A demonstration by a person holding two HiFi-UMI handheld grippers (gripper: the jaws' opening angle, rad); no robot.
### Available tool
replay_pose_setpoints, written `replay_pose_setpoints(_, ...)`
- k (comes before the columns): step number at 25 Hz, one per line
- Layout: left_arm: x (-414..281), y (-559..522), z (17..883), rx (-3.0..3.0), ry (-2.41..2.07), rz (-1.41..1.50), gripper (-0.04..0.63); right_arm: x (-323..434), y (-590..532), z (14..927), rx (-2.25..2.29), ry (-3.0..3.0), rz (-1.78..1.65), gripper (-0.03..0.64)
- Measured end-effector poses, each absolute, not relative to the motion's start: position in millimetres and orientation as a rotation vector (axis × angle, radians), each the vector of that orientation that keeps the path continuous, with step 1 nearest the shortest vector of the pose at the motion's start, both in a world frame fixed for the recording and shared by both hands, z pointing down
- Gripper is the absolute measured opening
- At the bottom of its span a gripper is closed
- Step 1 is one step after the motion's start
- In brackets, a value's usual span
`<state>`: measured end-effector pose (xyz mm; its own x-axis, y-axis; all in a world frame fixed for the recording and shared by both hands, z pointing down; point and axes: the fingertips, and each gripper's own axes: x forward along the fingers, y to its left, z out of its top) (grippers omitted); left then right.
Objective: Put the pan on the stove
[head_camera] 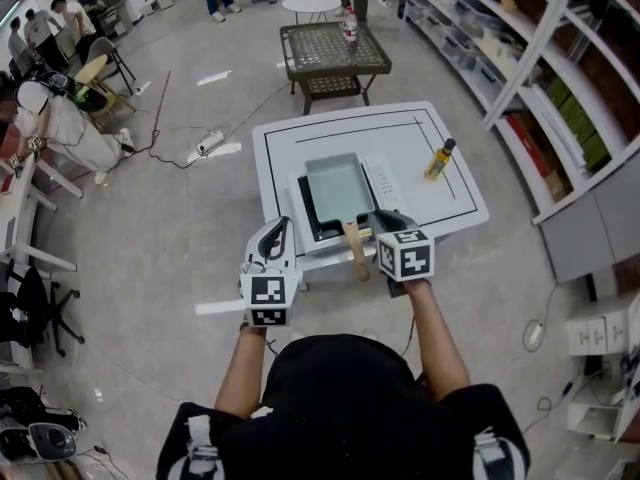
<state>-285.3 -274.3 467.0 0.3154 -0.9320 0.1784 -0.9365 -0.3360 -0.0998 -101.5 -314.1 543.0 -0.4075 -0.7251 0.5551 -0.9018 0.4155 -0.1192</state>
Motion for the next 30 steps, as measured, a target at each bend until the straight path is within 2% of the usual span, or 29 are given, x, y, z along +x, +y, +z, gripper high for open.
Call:
replay_pose_setpoints(9,-277,-275,447,2.557,-1.788,0.286,0.021,-92,-304,477,1.46,-2.377,0.209,0.035)
replay_pose_setpoints(19,-268,-274,434,2.578,-1.79,0.269,0.021,-78,-302,451,1.587,-2.472,0.189,0.034)
replay_pose_setpoints(30,-265,-269,436,2.586,-1.807,0.313,0.021,-89,-295,449,1.542,-2.451,0.022,0.034)
